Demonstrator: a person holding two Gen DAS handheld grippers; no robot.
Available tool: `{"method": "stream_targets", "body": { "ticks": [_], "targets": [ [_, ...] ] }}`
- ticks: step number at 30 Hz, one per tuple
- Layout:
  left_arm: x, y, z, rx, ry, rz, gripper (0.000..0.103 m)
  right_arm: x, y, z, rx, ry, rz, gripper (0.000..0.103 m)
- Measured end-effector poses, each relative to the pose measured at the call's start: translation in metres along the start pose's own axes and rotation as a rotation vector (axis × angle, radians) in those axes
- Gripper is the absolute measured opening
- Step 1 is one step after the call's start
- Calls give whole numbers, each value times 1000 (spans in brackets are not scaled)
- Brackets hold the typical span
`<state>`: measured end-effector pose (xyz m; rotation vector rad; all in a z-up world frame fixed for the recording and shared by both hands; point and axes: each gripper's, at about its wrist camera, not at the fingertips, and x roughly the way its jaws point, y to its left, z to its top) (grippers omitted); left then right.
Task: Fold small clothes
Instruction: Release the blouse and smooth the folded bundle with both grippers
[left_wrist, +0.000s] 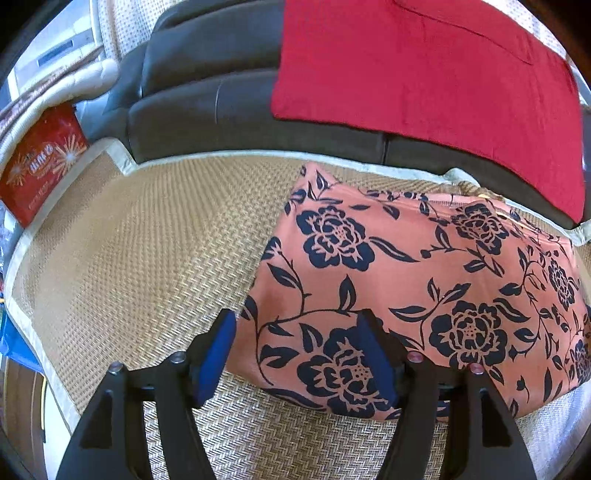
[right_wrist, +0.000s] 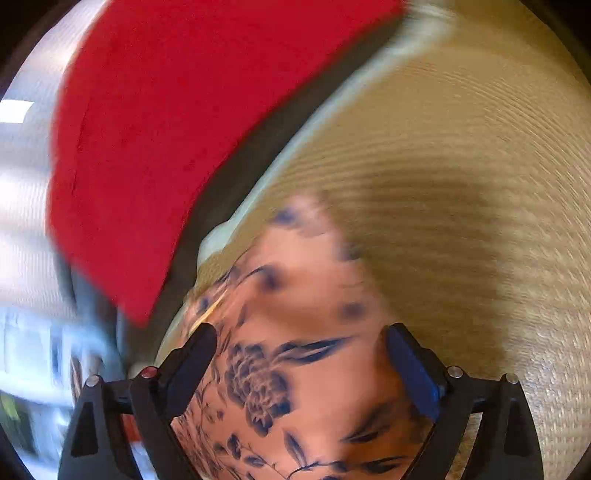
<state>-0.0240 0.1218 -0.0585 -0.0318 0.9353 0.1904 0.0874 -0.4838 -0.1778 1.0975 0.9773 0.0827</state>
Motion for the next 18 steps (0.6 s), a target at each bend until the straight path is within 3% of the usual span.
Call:
{"method": "stream_targets", "body": {
  "ticks": [4,9,12,14,17,18],
  "targets": [
    [-1,-12,2,-3,1,-54,72,-62,-10,-47,-70,-94,33,95],
    [-7,-65,6,91,-28,-177,72,-98,-65,-105,63,-80,69,96],
    [-4,-100,8,141,-9,-254,72,-85,-73,-127,91,-25,93,96],
    [2,-121,11,170,-13,-259,72,-76,-71,-125,118,-35,167,96],
    [20,-140,12,198,22,-238,72,-61,-68,-122,139,-60,199,95],
    [29,-149,9,224,50,-219,72,-59,-66,-121,142,-62,203,91]
  ]
}}
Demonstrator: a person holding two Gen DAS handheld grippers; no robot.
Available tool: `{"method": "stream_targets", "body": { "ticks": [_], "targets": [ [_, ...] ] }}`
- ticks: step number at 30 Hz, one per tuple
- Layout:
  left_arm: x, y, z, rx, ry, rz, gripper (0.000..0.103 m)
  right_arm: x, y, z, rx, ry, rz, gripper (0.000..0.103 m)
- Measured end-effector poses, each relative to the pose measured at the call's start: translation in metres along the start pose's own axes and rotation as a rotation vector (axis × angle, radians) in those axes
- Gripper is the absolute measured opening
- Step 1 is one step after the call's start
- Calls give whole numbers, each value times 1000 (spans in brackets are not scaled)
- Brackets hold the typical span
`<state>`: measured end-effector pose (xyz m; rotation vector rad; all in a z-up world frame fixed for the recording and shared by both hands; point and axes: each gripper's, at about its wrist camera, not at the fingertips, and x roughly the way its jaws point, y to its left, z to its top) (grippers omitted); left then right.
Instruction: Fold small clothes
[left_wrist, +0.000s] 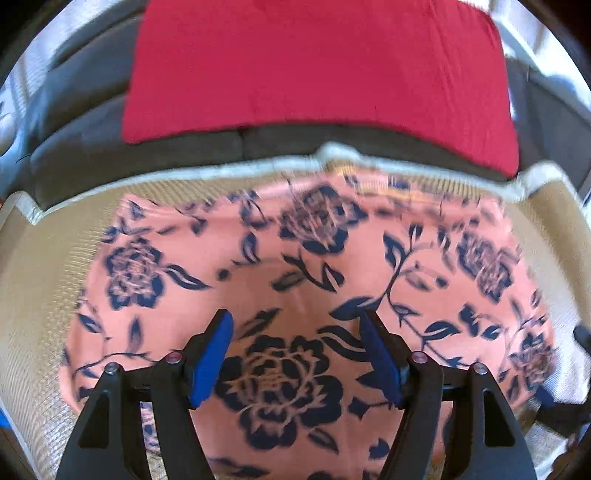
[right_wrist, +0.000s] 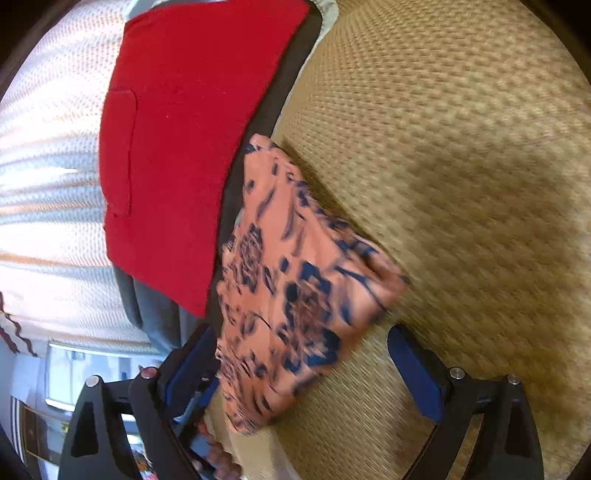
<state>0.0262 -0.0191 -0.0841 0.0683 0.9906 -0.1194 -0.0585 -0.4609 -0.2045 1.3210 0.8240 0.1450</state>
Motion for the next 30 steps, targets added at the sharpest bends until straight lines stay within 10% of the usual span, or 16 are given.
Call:
{"method": "stream_targets", "body": {
  "ticks": [1,2,3,8,10,13,15,17,30],
  "targets": [
    [6,-3,-1,14,12,14,72,7,3,2,-8,-6,-13,79],
    [10,-6,-1,25,10,32,73,21,7,4,-28,17,-50,29],
    [10,-7,0,28,6,37,74,28,10,8,-37,27,-68,10],
    [-4,-4,5,30,-23,40,74,6,76,-15,-355,-67,-170,9],
    [3,-7,3,36,-8,31,74,31,50,-8,-346,8,-296,14],
    [13,-9,0,51,-6,47,75,26,18,5,-192,50,-163,22],
    [16,-8,2,48,-3,45,77,9,26,8,-227,26,-167,70],
    [18,-7,3,47,-1,37,77,-9,40,15,-262,-44,-134,84],
    [22,1,1,32,-11,5,85,150,83,129,-418,254,-247,84]
  ]
}}
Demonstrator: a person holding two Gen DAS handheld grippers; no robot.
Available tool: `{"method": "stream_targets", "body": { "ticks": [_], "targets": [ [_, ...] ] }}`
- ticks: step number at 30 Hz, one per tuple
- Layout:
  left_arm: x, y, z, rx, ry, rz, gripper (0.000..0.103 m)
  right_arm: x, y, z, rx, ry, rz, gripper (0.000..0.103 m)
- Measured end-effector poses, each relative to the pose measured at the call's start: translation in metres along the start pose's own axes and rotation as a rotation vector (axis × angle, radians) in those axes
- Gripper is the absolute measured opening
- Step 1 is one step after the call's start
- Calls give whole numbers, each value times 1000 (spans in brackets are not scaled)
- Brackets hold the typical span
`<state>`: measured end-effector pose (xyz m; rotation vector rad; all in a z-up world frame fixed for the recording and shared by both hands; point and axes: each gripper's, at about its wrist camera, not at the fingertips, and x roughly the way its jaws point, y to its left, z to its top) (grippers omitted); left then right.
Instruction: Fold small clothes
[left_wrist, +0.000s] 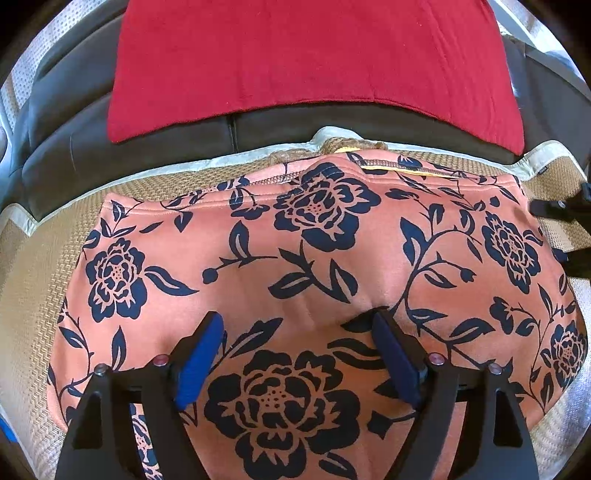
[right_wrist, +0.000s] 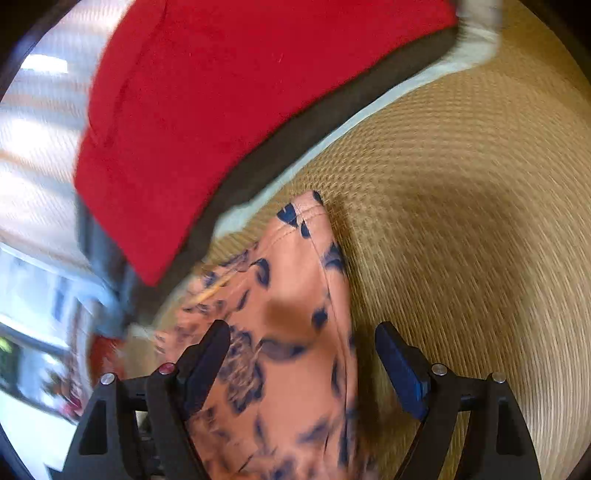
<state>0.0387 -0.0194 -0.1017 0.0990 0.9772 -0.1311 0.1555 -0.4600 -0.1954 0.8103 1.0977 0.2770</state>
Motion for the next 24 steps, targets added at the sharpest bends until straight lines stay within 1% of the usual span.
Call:
{"method": "stream_targets", "body": {
  "ticks": [1,2,3,4,5,7,8,9,10,11,12,13,14,15,17,18,20,21,22,23,24],
  "targets": [
    [0,0,0,-4,-1,-3,85,2,13,4,-42,-10,11,79],
    [1,1,0,-8,-1,-7,85,10,19,7,-62,36,24,17],
    [1,1,-1,-10,-1,-16,85,9,28,8,-72,29,-10,15],
    [1,1,0,-8,-2,-20,85,5,40,9,-113,0,-54,15],
    [2,2,-1,-6,-4,-23,86,2,49,9,-122,-25,-73,15],
    [3,1,-2,-9,-6,-24,87,4,46,5,-111,-42,-123,15],
    [4,0,-3,-7,-5,-23,87,11,35,3,-89,-30,-171,24],
    [4,-1,-2,0,-2,-24,87,14,24,2,-36,-34,-152,39],
    [2,0,-1,9,1,-27,87,12,19,2,4,-58,-108,41],
    [1,0,-1,11,3,-28,87,4,19,-1,44,-79,-107,61],
    [-1,2,0,6,6,-29,87,-5,20,-3,44,-100,-118,79],
    [-3,4,1,-2,9,-27,87,-20,25,-9,29,-148,-115,80],
    [-6,6,0,-14,13,-17,87,-34,27,-16,19,-172,-100,79],
    [-8,7,1,-22,16,-8,86,-40,34,-21,15,-186,-80,79],
    [-15,10,1,-44,6,-15,86,-61,39,-48,26,-205,-7,79],
    [-17,10,0,-43,1,-19,86,-66,40,-61,27,-198,26,79],
    [-17,6,-2,-21,12,4,86,-72,46,-96,38,-167,140,80],
    [-14,4,-3,-13,26,20,86,-70,45,-106,42,-156,175,80],
    [-12,2,-3,-9,36,25,86,-64,47,-120,46,-123,222,80],
    [-11,1,-3,-11,40,31,86,-51,45,-130,51,-85,243,80],
    [-11,0,-2,-17,45,35,86,-50,33,-139,59,-83,191,80]
  ]
}}
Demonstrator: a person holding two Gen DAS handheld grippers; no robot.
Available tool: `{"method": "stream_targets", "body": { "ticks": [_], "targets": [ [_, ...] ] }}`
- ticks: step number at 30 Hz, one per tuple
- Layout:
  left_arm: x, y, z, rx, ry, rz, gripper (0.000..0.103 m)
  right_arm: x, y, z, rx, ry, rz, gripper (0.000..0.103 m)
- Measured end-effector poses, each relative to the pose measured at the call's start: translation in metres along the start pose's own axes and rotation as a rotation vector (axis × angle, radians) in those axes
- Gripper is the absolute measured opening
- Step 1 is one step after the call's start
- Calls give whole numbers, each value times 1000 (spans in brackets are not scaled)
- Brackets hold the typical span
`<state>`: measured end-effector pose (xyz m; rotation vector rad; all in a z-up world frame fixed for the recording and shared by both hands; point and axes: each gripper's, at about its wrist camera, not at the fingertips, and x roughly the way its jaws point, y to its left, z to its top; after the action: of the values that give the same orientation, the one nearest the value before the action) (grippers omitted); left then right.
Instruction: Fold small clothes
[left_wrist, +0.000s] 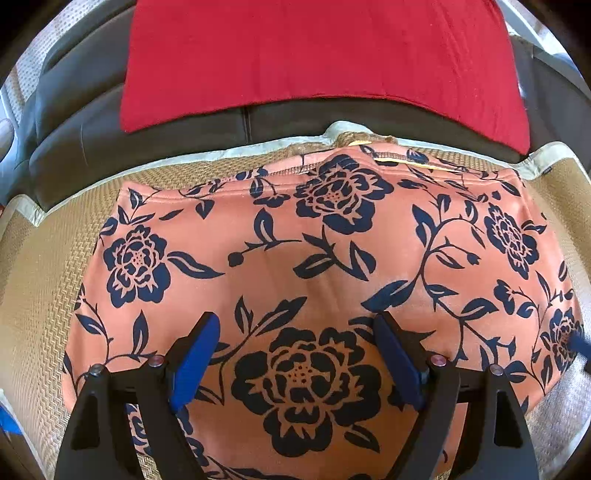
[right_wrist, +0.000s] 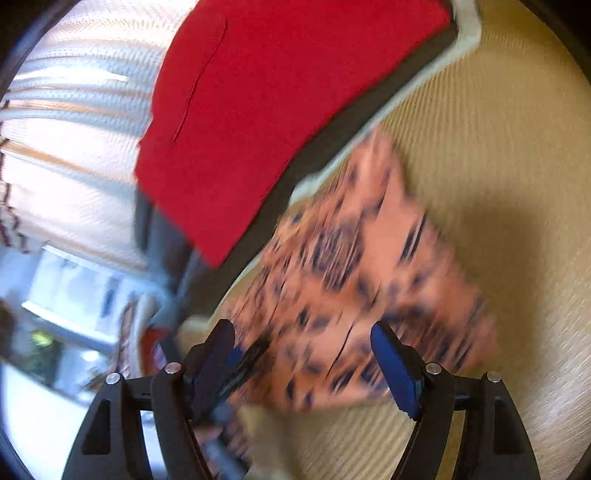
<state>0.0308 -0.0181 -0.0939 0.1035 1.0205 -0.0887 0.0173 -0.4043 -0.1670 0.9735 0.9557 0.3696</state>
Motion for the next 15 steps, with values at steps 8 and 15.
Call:
{"method": "stream_targets", "body": {
  "ticks": [8,15],
  "targets": [
    [-7,3,1,-20,9,8,86,-21,19,-15,4,-77,-35,81],
    [-7,3,-3,-15,8,5,86,-25,-47,-39,216,-16,18,84]
  ]
}}
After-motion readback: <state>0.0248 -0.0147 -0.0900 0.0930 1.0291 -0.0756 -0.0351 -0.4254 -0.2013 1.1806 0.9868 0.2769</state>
